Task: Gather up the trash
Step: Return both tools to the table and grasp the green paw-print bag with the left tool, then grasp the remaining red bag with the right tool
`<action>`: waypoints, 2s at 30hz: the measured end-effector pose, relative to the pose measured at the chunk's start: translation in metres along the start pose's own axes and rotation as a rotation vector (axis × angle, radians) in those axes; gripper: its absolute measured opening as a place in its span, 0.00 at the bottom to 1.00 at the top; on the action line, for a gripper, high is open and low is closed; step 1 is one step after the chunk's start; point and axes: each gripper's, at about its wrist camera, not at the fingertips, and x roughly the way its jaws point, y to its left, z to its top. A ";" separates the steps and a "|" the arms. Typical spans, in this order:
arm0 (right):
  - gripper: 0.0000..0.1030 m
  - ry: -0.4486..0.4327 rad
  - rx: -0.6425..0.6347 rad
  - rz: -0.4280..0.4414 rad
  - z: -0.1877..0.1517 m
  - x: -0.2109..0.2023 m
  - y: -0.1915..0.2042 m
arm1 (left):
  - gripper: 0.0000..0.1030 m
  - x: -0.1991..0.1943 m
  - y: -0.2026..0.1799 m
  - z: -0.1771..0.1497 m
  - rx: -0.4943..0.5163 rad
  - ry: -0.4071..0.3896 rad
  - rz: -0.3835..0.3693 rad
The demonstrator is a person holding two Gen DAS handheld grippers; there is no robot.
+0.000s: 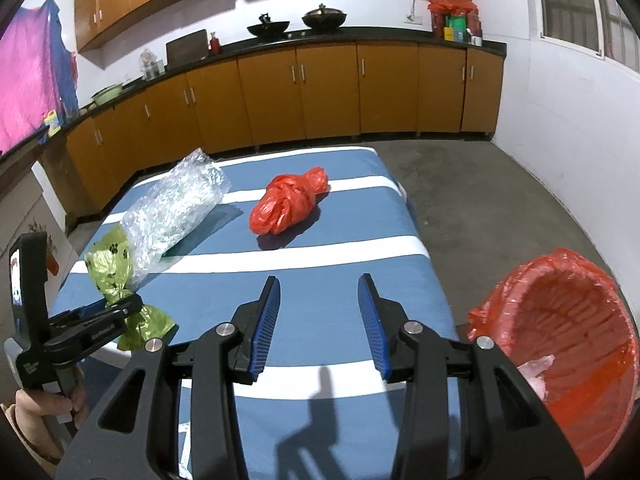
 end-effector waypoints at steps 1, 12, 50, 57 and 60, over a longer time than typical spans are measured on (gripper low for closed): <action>0.41 0.003 -0.003 0.001 0.000 0.002 0.002 | 0.38 0.001 -0.001 0.001 0.007 0.000 0.000; 0.41 0.027 -0.024 0.019 0.007 0.032 0.019 | 0.21 -0.012 0.029 0.002 -0.017 -0.056 -0.057; 0.09 0.132 0.017 -0.072 0.012 0.087 0.011 | 0.21 -0.061 0.048 0.027 -0.013 -0.199 -0.022; 0.08 0.076 0.054 -0.018 -0.002 0.036 -0.004 | 0.21 -0.077 0.030 0.024 0.022 -0.218 -0.043; 0.08 0.042 0.070 0.002 0.001 0.016 -0.010 | 0.21 -0.084 0.022 0.022 0.042 -0.224 -0.053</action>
